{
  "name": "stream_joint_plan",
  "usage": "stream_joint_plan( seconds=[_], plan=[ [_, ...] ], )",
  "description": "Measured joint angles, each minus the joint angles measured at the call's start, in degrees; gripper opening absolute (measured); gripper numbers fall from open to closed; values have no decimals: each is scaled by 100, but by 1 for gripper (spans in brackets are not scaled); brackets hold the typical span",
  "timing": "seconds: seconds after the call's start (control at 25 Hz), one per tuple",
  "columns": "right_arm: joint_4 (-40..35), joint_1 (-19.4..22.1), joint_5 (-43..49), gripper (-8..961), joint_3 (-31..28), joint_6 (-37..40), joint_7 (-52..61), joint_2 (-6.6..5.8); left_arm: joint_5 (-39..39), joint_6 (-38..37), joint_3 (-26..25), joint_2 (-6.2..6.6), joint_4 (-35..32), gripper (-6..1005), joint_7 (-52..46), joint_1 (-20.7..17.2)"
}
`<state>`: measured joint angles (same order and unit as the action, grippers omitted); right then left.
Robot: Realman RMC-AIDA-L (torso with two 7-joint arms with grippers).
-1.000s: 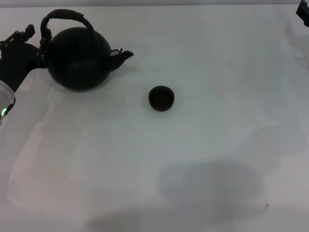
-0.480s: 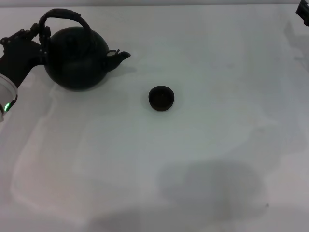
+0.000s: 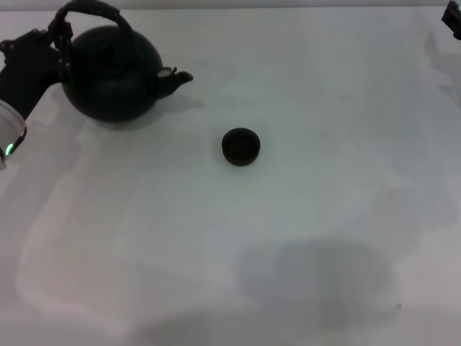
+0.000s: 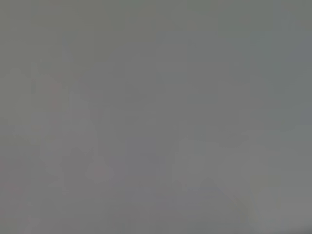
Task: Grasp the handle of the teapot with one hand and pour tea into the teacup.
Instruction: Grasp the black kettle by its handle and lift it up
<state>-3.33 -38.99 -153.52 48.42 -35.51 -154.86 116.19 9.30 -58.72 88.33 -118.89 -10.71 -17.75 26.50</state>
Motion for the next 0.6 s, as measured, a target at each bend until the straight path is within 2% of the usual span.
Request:
stream_joint_plan(
  seconds=[0.16, 0.28, 0.6],
  plan=[
    [11, 13, -10, 811, 0, 1, 0, 0, 59, -330, 39, 27, -23, 81, 68, 23],
    [15, 14, -11, 811, 0, 1, 0, 0, 173, -529, 48, 20, -29, 82, 539, 29],
    [18, 35, -12, 811, 0, 1, 0, 0, 559, -618, 52, 0, -182, 81, 1012, 17]
  ],
)
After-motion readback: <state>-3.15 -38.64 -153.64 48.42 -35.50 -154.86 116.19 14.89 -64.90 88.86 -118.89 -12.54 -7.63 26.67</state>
